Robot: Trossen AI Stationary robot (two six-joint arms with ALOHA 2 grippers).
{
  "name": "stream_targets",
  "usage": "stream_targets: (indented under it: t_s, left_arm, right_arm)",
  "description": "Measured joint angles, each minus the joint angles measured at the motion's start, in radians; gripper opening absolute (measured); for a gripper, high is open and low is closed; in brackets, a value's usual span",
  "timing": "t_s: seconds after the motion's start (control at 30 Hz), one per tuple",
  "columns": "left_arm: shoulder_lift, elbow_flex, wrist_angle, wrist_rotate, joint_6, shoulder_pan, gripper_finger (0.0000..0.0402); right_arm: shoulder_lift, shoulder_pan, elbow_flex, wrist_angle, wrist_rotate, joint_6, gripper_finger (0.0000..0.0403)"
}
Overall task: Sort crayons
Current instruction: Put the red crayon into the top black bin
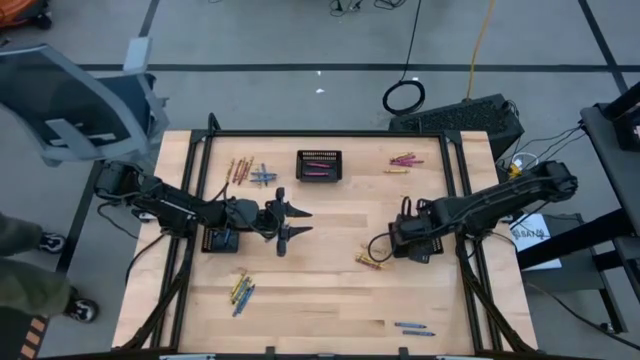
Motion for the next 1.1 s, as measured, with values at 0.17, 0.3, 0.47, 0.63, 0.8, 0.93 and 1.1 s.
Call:
stream_targets:
  t_s: [0.17,0.3,0.47,0.63,0.8,0.93,1.1]
  left_arm:
    - [0.0,0.0,0.0,0.0,0.0,0.0,0.0164]
    - [0.0,0.0,0.0,0.0,-0.001,0.0,0.0164]
    - [0.0,0.0,-0.002,-0.008,-0.001,0.0,0.0164]
    - [0.0,0.0,-0.003,-0.025,-0.002,0.0,0.0164]
    - [0.0,0.0,-0.044,-0.025,-0.003,-0.003,0.0164]
    - [0.0,0.0,-0.123,-0.025,-0.056,-0.003,0.0164]
    - [0.0,0.0,-0.266,-0.018,-0.203,-0.024,0.0164]
  right_arm:
    - [-0.005,0.0,0.0,0.009,0.042,0.076,0.0094]
    - [-0.044,0.019,0.0,0.074,0.093,0.116,0.0092]
    - [-0.086,0.066,-0.001,0.413,0.242,0.013,0.0089]
    - [-0.043,0.073,0.0,0.788,0.299,-0.139,0.0089]
    - [0.063,0.072,0.0,0.976,0.296,-0.198,0.0097]
    - [0.158,0.072,0.0,1.017,0.297,-0.2,0.0108]
    - [0.209,0.046,-0.001,1.014,0.297,-0.2,0.0119]
